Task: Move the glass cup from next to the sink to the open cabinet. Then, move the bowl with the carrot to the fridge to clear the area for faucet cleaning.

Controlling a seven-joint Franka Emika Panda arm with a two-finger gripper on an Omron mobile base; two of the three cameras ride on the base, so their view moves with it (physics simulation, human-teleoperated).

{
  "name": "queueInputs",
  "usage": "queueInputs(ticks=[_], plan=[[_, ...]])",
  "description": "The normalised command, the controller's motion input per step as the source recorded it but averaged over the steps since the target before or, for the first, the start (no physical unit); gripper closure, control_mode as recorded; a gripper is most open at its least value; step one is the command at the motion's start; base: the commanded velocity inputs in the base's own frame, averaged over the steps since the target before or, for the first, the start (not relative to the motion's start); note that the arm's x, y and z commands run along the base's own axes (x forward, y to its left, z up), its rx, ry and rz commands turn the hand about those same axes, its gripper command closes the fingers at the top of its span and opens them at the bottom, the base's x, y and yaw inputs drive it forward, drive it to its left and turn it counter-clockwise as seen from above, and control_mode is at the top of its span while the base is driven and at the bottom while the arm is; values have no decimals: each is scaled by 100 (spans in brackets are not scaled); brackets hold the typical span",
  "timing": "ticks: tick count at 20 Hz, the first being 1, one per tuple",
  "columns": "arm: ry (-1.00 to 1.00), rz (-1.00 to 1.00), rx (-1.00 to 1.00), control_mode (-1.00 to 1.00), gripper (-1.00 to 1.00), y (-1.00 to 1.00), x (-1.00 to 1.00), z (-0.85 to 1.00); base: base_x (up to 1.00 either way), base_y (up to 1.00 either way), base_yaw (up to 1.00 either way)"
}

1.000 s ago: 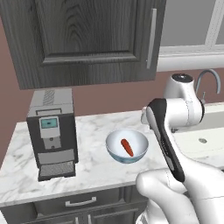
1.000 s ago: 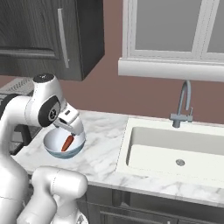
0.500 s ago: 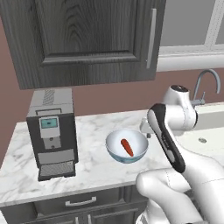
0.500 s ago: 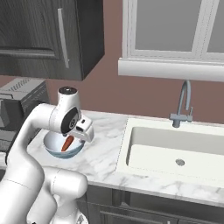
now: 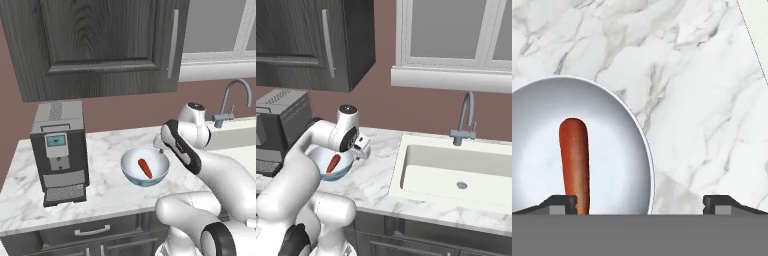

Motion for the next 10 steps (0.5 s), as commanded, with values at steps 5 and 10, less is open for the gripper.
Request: queueInputs(ticks=[5, 10], plan=[[7, 0, 0, -100, -100, 0, 37, -44, 0, 0, 0], [7, 0, 0, -100, -100, 0, 9, -58, 0, 0, 0]])
